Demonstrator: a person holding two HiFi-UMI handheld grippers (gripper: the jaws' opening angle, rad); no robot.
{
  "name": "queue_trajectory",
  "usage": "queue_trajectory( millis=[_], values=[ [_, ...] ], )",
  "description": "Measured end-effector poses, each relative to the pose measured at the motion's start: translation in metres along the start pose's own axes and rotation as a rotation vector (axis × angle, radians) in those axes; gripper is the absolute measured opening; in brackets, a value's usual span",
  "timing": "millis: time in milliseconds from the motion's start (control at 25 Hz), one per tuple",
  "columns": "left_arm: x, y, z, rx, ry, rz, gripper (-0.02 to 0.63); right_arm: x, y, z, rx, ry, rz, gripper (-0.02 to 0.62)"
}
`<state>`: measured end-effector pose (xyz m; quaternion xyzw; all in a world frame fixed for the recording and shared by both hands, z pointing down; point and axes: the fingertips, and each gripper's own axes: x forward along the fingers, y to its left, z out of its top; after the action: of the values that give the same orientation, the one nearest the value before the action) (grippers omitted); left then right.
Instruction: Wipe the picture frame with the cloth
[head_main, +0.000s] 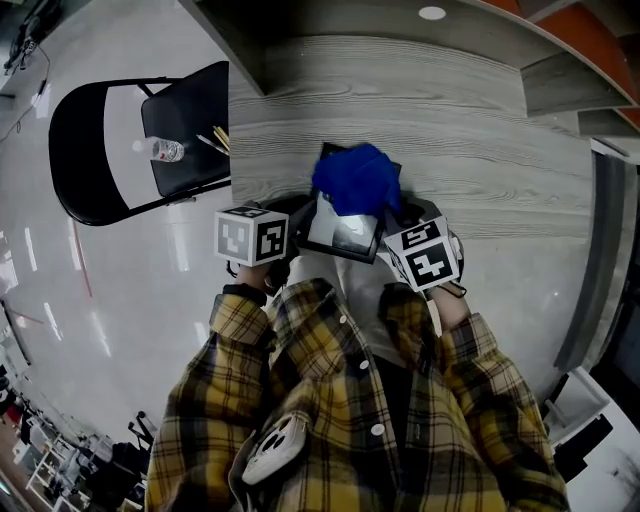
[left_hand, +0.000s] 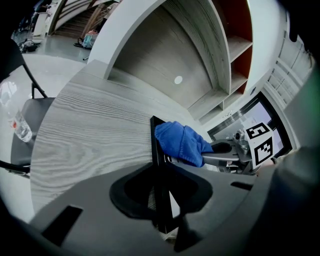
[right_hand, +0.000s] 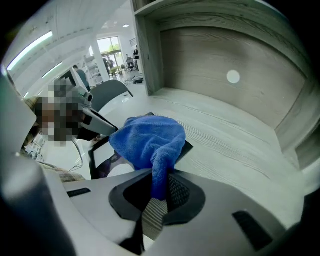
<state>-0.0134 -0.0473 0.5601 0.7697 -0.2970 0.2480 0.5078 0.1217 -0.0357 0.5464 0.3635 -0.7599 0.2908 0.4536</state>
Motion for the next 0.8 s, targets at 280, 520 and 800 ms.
queue_trajectory(
  millis=[280,520,800],
  values=[
    [0.001,0.000,-0.002,-0.004,0.005,-0.008,0.075,-0.016,-0.016,-0.035,0.091,0.008,-0.025,0.041],
    [0.001,0.000,-0.001,-0.002,0.007,-0.007,0.074,-0.062,0.050,0.035,0.213,-0.227,0.214,0.041],
    [0.001,0.001,-0.001,-0.002,0.006,-0.007,0.074,-0.022,0.126,0.051,0.314,-0.178,0.417,0.041]
  ],
)
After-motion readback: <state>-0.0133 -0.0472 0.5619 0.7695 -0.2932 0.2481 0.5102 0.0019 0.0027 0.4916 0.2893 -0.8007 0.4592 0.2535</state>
